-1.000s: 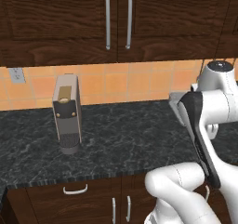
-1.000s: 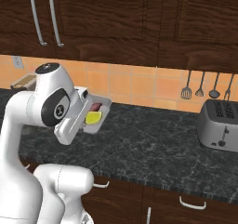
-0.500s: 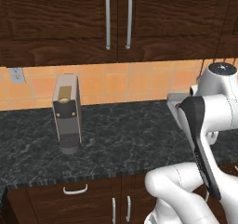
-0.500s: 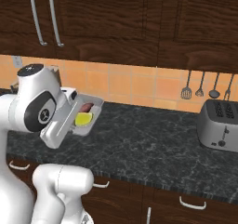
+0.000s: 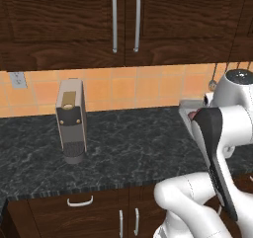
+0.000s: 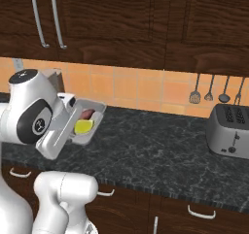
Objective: Take the meat container that has the fish and place it on the second highest rack of the freezer. Then take the vegetable container that has the potato and lemon wedge and place it on the highest rack of the freezer.
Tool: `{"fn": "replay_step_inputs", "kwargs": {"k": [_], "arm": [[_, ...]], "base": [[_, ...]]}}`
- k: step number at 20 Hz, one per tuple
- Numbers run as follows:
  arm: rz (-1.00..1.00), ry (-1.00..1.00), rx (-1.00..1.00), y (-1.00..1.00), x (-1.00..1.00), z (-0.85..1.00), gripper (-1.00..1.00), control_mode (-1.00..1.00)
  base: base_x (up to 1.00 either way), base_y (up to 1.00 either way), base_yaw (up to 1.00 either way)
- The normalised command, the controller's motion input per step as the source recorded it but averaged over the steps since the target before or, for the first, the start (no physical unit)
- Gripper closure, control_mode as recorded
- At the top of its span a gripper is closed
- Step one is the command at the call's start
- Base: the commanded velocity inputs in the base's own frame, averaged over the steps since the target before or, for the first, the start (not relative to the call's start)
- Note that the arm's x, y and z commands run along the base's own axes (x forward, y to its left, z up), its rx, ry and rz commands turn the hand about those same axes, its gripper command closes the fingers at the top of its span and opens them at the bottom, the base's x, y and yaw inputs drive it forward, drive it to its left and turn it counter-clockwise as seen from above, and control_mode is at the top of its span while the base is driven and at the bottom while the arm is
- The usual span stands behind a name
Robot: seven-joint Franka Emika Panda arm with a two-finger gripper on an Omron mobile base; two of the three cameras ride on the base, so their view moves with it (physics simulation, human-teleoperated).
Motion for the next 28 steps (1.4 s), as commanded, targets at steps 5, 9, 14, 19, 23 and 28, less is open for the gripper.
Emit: {"fn": "replay_step_inputs", "kwargs": {"k": [5,9,14,19,23,28], "arm": [[0.0,0.0,0.0,0.0,0.0,0.0,1.0,1.0],[0.0,0.0,0.0,0.0,0.0,0.0,1.0,1.0],[0.0,0.0,0.0,0.0,0.0,0.0,1.0,1.0],[0.0,0.0,0.0,0.0,0.0,0.0,1.0,1.0],[0.0,0.0,0.0,0.0,0.0,0.0,1.0,1.0],[0.0,0.0,0.0,0.0,0.0,0.0,1.0,1.0]], "base": [[-0.78,-0.16,-0.09],[-0.56,-0.51,-0.48],[-0.31,-0.12,-0.87],[-0.19,0.0,-0.99],[-0.05,0.0,-1.0],[-0.09,0.0,-0.98]]}}
